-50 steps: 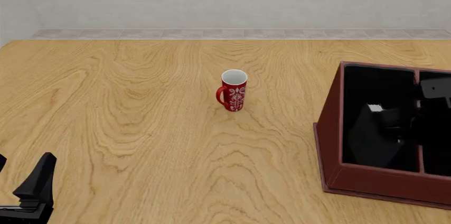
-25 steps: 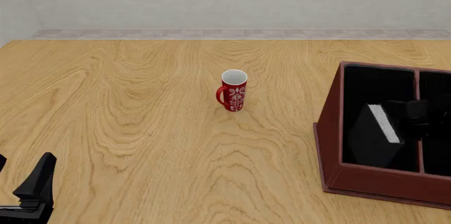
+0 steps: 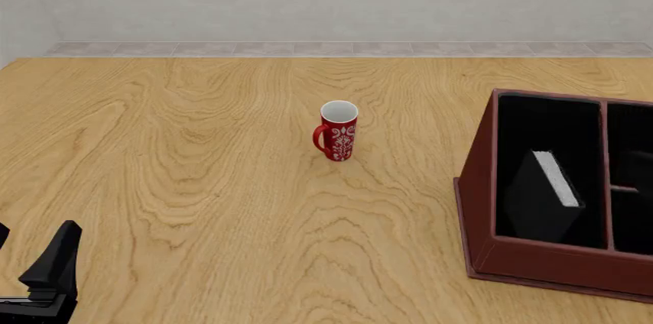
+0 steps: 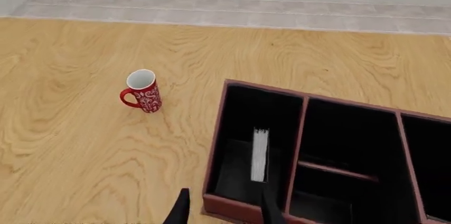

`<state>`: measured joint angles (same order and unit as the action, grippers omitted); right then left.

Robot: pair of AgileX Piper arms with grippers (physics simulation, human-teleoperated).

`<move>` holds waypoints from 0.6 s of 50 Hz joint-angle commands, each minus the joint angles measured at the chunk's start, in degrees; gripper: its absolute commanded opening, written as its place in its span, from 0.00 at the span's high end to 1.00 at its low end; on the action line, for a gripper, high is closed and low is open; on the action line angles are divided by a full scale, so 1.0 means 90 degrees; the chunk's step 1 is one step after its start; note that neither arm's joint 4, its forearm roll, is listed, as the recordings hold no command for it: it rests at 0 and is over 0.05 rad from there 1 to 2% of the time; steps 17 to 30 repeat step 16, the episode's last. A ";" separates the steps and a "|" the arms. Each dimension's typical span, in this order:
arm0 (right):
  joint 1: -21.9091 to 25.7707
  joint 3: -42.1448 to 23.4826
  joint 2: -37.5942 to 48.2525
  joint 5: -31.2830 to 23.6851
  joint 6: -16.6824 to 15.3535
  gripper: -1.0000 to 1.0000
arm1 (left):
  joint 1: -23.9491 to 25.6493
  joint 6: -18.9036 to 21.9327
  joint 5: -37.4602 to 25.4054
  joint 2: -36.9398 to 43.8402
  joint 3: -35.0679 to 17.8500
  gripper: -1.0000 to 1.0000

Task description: Pick up the book and place it in the left compartment of the caddy.

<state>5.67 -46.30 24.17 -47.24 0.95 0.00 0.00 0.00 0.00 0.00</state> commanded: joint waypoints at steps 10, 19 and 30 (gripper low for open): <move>-0.0068 -0.1011 -0.1372 -0.1329 0.0560 0.00 | 0.0000 0.0000 0.0000 0.0000 0.0000 0.00; -0.0283 -0.0860 -0.2026 -0.1558 0.1250 0.00 | 0.0000 0.0000 0.0000 0.0000 0.0000 0.00; -0.0283 -0.0860 -0.2026 -0.1558 0.1250 0.00 | 0.0000 0.0000 0.0000 0.0000 0.0000 0.00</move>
